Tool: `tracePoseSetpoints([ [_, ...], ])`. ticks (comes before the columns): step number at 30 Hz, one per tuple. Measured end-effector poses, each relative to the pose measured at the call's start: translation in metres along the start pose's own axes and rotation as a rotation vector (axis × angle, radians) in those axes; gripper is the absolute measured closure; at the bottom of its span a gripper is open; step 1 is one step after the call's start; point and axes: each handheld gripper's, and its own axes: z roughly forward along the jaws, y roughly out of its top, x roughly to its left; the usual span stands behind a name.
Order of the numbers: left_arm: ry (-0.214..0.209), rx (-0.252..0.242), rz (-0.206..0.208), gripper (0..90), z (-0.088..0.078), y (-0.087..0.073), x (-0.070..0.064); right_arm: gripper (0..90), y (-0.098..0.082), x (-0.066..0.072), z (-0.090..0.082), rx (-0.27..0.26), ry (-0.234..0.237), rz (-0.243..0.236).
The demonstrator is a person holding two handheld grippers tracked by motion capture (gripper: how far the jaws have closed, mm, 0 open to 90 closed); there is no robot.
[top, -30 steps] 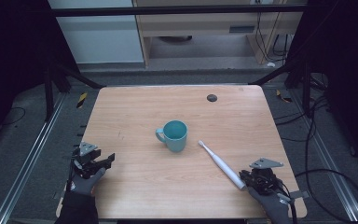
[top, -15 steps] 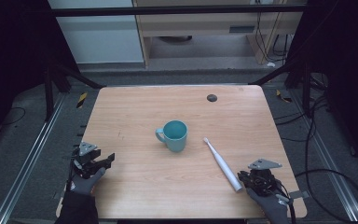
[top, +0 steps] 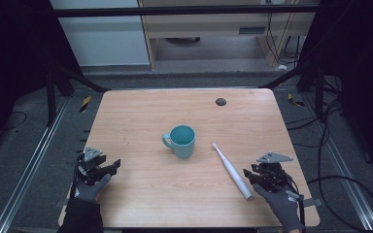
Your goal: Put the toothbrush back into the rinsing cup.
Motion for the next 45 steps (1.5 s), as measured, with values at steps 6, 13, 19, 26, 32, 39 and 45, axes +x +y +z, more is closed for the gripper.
tracePoseSetpoints([
  [6, 0.000, 0.000, 0.003, 35.9, -0.001, 0.000, 0.000, 49.6, 0.021, 0.006, 0.000, 0.017, 0.000, 0.010],
  [13, -0.001, 0.006, 0.006, 35.9, 0.000, -0.001, 0.001, 41.7, 0.040, 0.012, 0.012, 0.085, -0.007, -0.019],
  [19, -0.002, 0.008, 0.007, 35.9, 0.000, -0.001, 0.001, 40.1, 0.050, 0.021, 0.023, 0.157, -0.013, -0.042],
  [26, -0.003, 0.008, 0.004, 35.8, 0.001, -0.001, 0.001, 40.4, 0.059, 0.024, 0.033, 0.233, 0.002, -0.058],
  [32, -0.003, 0.011, 0.003, 35.8, 0.001, -0.001, 0.001, 41.3, 0.059, 0.025, 0.047, 0.290, 0.009, -0.064],
  [39, -0.004, 0.016, 0.007, 35.7, 0.002, -0.001, 0.002, 44.3, 0.056, 0.025, 0.061, 0.352, 0.008, -0.073],
  [45, -0.003, 0.018, 0.008, 35.7, 0.002, -0.001, 0.002, 46.1, 0.055, 0.025, 0.070, 0.395, 0.021, -0.078],
])
